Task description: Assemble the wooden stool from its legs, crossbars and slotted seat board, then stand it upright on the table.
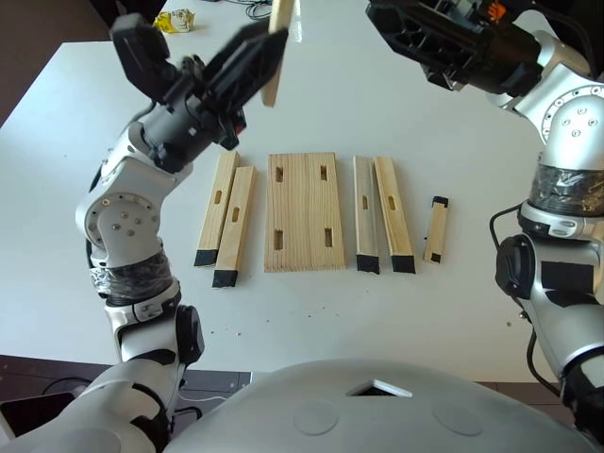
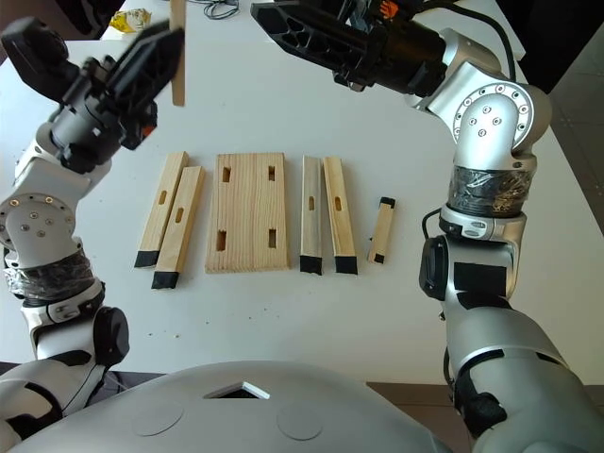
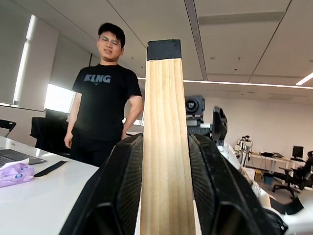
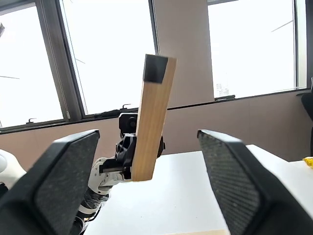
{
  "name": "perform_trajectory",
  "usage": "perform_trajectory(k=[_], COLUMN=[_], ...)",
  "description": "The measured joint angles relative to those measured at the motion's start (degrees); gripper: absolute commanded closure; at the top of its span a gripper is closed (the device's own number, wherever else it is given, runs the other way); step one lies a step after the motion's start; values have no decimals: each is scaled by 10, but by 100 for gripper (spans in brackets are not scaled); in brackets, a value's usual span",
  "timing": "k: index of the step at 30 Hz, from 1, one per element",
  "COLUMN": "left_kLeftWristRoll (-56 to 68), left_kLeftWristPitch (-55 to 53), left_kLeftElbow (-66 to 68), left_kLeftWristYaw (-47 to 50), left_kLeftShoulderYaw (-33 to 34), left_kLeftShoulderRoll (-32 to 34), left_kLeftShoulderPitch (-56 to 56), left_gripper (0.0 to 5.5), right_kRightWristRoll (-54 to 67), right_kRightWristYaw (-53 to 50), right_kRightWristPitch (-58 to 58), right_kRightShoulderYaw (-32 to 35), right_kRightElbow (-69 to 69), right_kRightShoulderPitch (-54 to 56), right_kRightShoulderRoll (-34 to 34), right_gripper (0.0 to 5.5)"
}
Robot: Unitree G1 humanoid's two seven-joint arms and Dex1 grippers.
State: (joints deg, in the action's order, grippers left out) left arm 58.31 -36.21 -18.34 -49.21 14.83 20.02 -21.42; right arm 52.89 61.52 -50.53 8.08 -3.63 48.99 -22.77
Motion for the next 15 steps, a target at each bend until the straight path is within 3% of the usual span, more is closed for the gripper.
perform_trajectory(k=[15], left_kLeftWristRoll=[-35], left_kLeftWristPitch=[33], left_kLeftElbow=[-11], left_kLeftWristYaw=[-59], left_kLeftShoulderYaw=[-54], left_kLeftShoulderRoll=[30], left_kLeftShoulderPitch=[21], left_gripper=[417], right_kRightWristRoll=[14], right_kRightWristYaw=[8], right_kRightWristPitch=[-27], right_kRightShoulderYaw=[-35], right_kRightElbow=[30], right_kRightShoulderPitch=[-3], right_kRightShoulderRoll=[15], right_gripper=[179])
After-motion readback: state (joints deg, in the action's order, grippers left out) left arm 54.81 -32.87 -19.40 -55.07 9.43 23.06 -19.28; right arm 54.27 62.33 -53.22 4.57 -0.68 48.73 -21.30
